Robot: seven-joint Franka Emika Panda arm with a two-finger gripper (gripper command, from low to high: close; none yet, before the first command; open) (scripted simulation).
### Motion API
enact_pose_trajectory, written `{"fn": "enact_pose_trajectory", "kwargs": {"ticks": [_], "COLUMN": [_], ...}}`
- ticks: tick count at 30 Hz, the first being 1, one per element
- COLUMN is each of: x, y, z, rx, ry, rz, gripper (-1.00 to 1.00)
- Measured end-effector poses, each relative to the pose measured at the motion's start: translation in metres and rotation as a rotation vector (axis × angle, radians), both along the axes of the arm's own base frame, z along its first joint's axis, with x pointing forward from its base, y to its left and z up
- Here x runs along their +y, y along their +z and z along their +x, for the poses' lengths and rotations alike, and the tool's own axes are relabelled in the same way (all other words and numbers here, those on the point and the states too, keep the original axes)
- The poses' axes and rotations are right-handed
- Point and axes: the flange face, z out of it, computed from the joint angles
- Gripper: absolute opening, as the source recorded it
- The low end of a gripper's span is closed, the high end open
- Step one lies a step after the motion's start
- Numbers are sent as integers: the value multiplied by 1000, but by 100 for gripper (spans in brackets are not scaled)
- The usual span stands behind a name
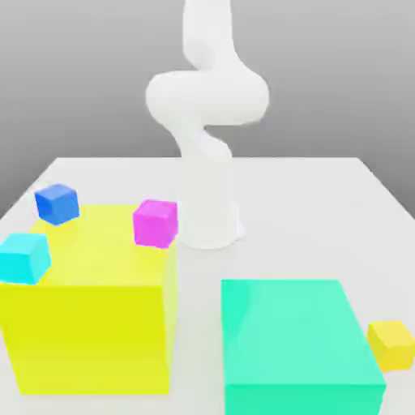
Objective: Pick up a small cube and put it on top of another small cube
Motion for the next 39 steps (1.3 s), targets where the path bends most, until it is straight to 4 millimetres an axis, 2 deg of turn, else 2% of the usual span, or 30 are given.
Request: {"fn": "enact_pose_trajectory", "kwargs": {"ticks": [3,6,9,13,16,20,26,28,31,32,38,39], "x": [30,65,102,153,189,243,273,277,278,278,277,278], "y": [-48,-98,-151,-224,-281,-355,-462,-491,-531,-539,-542,-538], "z": [36,61,78,85,81,55,15,10,8,7,7,7], "rx": [78,148,212,291,346,410,508,517,520,521,523,523], "ry": [171,336,499,717,879,1121,1414,1450,1461,1461,1462,1462], "rz": [-52,-107,-165,-250,-319,-426,-587,-608,-613,-613,-612,-613], "gripper": [0,0,0,0,0,0,0,0,0,-100,-100,-100]}}
